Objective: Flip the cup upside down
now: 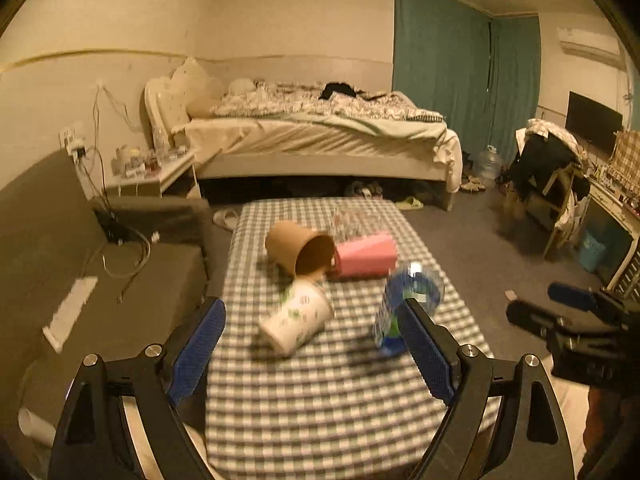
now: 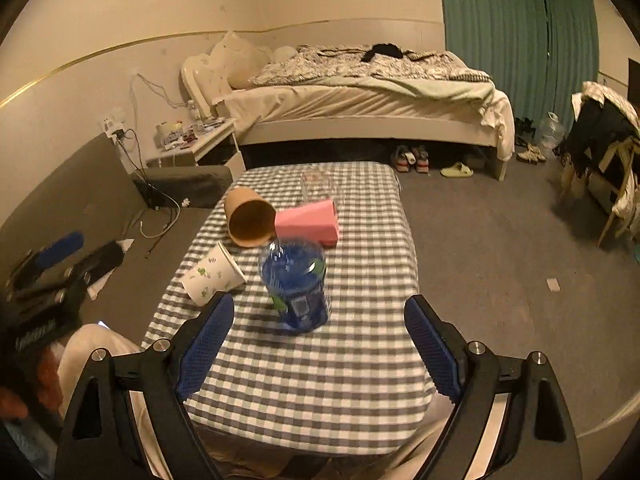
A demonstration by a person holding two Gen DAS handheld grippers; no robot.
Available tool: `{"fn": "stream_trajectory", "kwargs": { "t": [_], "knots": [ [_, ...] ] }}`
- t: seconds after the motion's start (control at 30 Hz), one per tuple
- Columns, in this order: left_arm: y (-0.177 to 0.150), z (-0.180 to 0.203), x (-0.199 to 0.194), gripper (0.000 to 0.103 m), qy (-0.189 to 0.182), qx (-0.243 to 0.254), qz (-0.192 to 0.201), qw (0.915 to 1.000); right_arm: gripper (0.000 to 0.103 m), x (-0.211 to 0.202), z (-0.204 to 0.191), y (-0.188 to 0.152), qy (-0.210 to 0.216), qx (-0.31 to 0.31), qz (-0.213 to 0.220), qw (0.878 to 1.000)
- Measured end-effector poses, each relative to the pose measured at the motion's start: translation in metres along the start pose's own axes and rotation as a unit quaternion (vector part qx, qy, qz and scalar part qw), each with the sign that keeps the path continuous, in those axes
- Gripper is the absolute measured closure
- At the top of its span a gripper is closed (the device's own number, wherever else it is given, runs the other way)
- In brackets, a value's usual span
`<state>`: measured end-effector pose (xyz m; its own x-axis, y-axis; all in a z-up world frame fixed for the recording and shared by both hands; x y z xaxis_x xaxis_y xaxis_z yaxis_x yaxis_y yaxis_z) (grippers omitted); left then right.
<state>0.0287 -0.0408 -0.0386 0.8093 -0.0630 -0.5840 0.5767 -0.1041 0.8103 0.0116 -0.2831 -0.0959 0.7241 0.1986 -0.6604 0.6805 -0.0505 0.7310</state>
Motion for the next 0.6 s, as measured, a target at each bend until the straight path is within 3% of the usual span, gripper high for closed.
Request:
{"fn": "stream_trajectory", "kwargs": {
  "t": [0.17,0.23,0.6],
  "knots": [
    [-0.019,-0.004,0.005,0.005,0.004,-0.019,-0.018,0.9996,0.000,0.002,-0.002,-0.007,-0.023,0.002,0.007,1.000],
    [-0.020,-0.006,0.006,0.000,0.007,-0.023,-0.019,0.9995,0.000,0.002,-0.001,-0.007,-0.025,0.006,0.007,1.000],
    [-0.023,-0.011,0.008,0.000,0.017,-0.029,-0.021,0.9992,0.000,0.005,0.001,-0.013,-0.039,0.006,0.003,0.999]
  ]
}}
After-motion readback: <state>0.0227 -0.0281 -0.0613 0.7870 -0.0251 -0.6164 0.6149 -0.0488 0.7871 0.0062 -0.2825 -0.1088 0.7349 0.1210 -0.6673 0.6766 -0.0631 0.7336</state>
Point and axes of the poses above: each gripper's, at about its wrist camera, not at the fingertips, and x roughly the way its jaws point, z to its right, y to its top, the point moved 4 cm from there along x, roughly the way its jaws point, and after that the axes turned 6 degrees about x, right-handed, at the moved point
